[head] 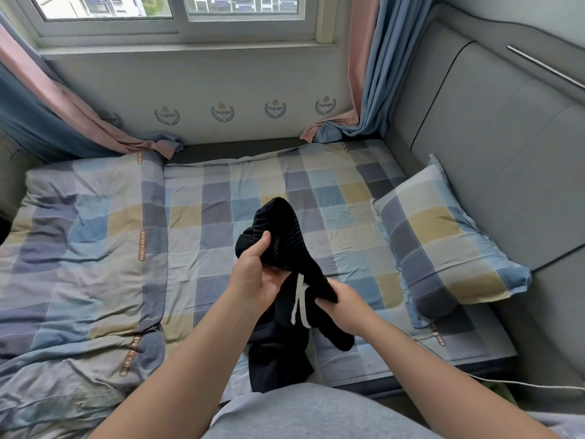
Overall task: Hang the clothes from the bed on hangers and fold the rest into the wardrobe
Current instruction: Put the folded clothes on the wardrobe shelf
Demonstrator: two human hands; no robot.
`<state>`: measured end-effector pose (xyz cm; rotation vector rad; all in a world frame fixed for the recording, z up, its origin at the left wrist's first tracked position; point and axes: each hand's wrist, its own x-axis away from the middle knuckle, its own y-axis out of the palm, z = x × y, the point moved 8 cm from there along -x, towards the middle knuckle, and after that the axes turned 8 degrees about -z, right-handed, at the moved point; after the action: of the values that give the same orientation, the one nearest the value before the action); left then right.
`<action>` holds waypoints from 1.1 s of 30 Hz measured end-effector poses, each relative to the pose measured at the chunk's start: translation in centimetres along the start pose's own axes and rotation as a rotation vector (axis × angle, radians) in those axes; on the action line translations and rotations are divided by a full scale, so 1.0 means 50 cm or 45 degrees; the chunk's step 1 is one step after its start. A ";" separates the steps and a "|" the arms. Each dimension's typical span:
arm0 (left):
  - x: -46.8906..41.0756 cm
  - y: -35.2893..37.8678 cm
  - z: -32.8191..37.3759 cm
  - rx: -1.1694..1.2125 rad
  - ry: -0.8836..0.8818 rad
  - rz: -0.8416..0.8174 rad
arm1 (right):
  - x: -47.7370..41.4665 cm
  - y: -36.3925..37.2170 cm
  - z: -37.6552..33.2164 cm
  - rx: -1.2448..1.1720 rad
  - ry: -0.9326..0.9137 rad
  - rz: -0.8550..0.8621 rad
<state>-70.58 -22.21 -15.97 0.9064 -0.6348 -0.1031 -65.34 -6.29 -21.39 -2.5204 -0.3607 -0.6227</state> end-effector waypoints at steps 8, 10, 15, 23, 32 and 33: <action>0.006 -0.099 -0.045 -0.396 -0.370 0.171 | -0.008 -0.145 0.016 -0.011 0.033 0.299; 0.018 -0.119 -0.064 -0.706 -0.545 0.132 | 0.001 -0.185 -0.003 0.018 0.017 0.326; 0.006 -0.085 -0.052 -1.540 -0.275 0.048 | 0.026 -0.227 -0.071 0.152 0.004 0.230; -0.009 0.038 -0.084 -2.174 0.283 -0.238 | 0.050 -0.181 -0.200 0.204 -0.123 0.079; -0.050 -0.012 0.055 -2.257 0.495 0.091 | -0.020 -0.221 -0.172 0.511 -0.060 0.126; -0.057 -0.022 0.069 -2.312 0.480 0.106 | -0.032 -0.222 -0.160 0.562 -0.043 0.130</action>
<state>-74.61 -24.35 -16.58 -0.8496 -0.0407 -0.3417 -73.62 -1.60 -11.45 -2.1127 -0.3369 -0.4080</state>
